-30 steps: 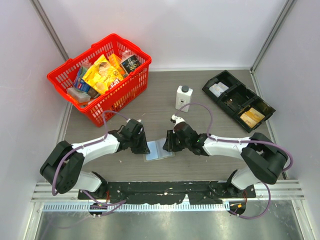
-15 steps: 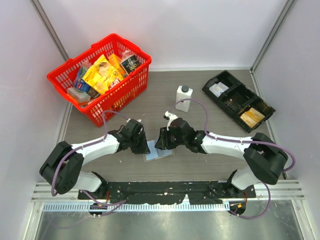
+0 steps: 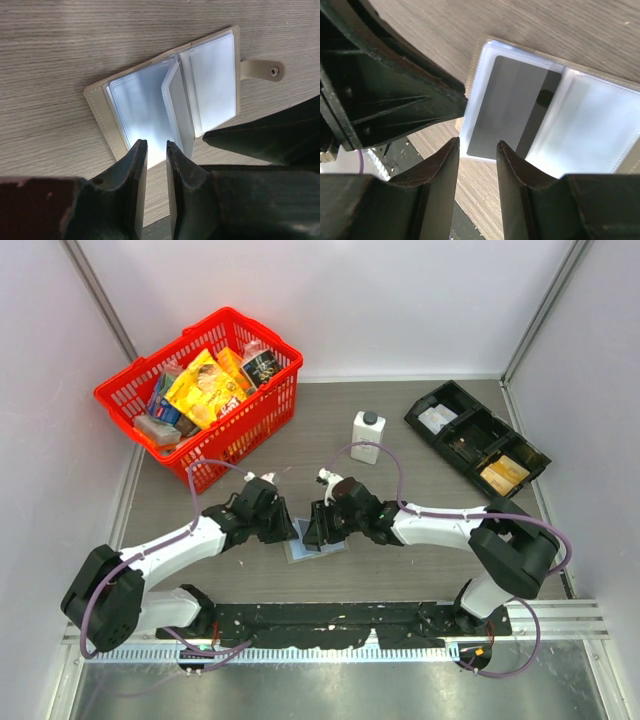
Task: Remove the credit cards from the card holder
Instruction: Remove the credit card from the card holder.
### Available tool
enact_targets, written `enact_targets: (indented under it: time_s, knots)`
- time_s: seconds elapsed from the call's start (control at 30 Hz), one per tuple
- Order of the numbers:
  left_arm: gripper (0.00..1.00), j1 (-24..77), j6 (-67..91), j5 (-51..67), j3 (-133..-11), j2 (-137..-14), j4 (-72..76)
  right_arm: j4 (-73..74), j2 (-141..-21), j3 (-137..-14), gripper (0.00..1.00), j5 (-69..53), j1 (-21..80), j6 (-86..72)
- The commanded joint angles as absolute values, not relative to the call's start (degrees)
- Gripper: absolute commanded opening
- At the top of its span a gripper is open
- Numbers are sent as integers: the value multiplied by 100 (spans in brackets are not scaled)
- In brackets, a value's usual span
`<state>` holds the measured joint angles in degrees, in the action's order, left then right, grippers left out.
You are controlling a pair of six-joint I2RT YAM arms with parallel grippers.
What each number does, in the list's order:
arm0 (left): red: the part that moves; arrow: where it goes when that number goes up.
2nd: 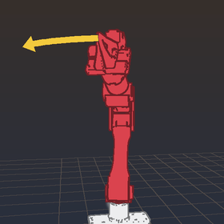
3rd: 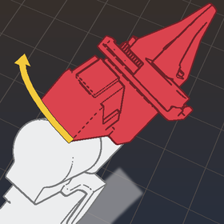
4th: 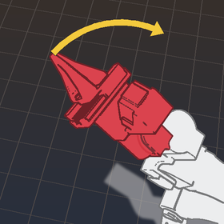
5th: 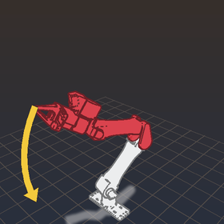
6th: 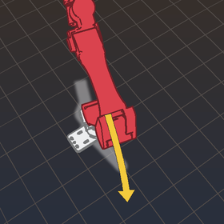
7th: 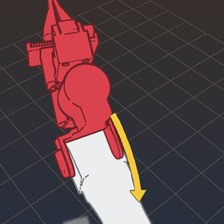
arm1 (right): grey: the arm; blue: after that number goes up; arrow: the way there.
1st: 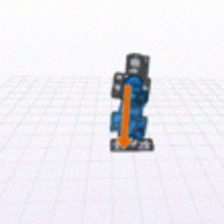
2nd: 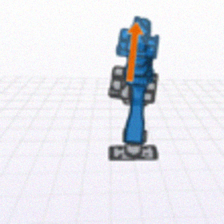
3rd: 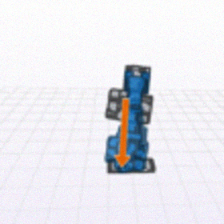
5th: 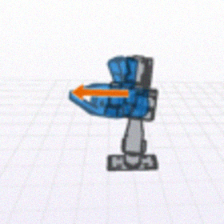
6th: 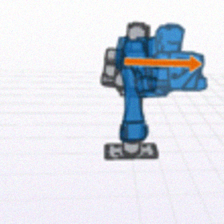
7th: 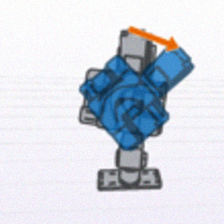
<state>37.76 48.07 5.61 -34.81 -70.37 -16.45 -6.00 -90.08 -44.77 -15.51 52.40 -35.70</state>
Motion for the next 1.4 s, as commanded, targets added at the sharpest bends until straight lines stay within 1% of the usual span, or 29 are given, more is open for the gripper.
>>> enact_targets:
  time_s: [0.0,0.13,0.23,0.33,0.4,0.47,0.57,0.63,0.7,0.87,1.0,1.2,1.37]
  knots:
    - [25,3771,4896,466,-3472,-6908,-1573,-642,-8807,-4474,41,-1002,5256,-3638]
    - [26,3779,4878,431,-3542,-6794,-1696,-598,-8701,-4263,41,-686,5203,-3779]
    - [29,3771,4755,89,-3708,-6514,-2143,-729,-8623,-4088,41,-703,5124,-3849]
    - [36,3771,4597,-316,-3858,-6110,-2539,-975,-8561,-3955,41,-843,5063,-3946]
    - [46,3771,4570,-325,-3893,-5933,-2514,-1186,-8543,-3868,41,-958,5027,-3990]
    - [53,3771,4553,-89,-3894,-5959,-2234,-1475,-8543,-3727,41,-1081,4957,-4060]
    - [53,3771,4614,535,-3902,-6362,-1803,-2151,-8560,-3534,41,-1405,4826,-4341]
    - [53,3771,4649,711,-3937,-6652,-1653,-2520,-8622,-3384,41,-1581,4720,-4525]
    - [47,3771,4667,738,-3938,-6864,-1539,-2812,-8675,-3244,41,-1714,4632,-4649]
    - [38,3771,4702,738,-3903,-7312,-1424,-3312,-8833,-2954,41,-1863,4518,-4869]
    - [30,3753,4912,843,-3648,-7488,-1126,-3646,-8982,-2778,40,-2003,4474,-5001]
    - [26,3569,5220,1081,-3235,-7673,-774,-4200,-9386,-2619,39,-2250,4395,-5211]
    - [24,3393,5326,1134,-3068,-7559,-721,-4842,-9843,-2531,34,-2574,4342,-5414]
